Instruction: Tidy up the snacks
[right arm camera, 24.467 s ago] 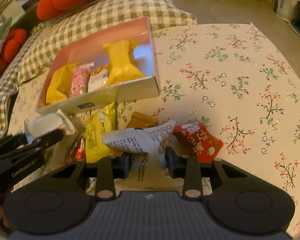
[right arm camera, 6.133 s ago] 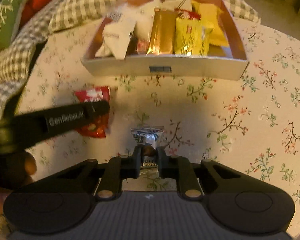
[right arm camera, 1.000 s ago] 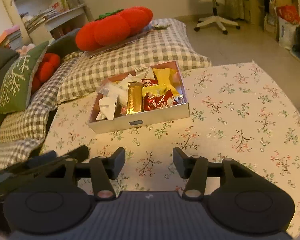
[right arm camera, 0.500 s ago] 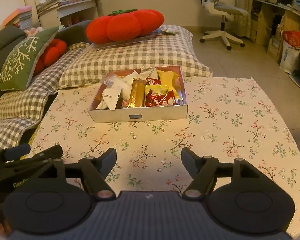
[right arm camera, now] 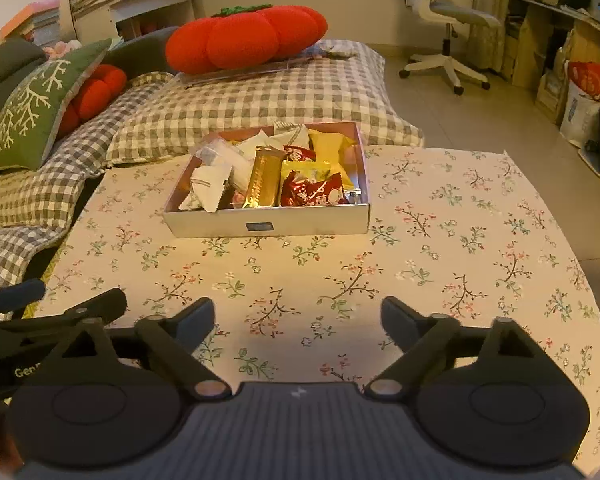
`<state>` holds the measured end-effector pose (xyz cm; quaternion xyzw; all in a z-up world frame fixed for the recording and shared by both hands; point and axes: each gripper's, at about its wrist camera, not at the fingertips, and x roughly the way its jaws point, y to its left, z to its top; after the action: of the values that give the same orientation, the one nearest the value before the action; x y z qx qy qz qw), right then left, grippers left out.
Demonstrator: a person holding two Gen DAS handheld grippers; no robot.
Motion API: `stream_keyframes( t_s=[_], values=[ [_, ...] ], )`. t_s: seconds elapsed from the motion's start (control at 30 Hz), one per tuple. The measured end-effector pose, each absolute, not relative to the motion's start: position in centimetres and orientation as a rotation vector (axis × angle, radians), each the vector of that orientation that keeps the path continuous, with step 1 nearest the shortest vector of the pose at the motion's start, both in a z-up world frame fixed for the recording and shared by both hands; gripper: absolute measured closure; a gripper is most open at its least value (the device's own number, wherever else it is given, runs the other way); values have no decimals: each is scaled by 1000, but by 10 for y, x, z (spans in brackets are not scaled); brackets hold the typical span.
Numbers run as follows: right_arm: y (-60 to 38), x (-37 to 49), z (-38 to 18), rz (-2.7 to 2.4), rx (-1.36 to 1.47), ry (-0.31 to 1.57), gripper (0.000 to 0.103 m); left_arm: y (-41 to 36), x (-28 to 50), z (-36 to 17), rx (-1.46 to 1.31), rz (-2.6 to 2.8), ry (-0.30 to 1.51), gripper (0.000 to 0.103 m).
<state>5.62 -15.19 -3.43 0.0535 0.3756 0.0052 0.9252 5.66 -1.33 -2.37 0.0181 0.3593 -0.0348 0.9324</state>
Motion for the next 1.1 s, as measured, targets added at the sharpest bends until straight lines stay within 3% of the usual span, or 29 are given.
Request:
stream_keyframes(
  t_s=[0.07,0.3,1.1],
  values=[
    [-152,58,-36,8,101,776,4,-11,58,-24,32,-65,741,0],
    [-155,67,-42,-3,117,809,1,-7,66,-28,7,-55,767,0],
    [-155,74,-44,-24,95,799,1,-13,77,-34,11,-70,779,0]
  ],
)
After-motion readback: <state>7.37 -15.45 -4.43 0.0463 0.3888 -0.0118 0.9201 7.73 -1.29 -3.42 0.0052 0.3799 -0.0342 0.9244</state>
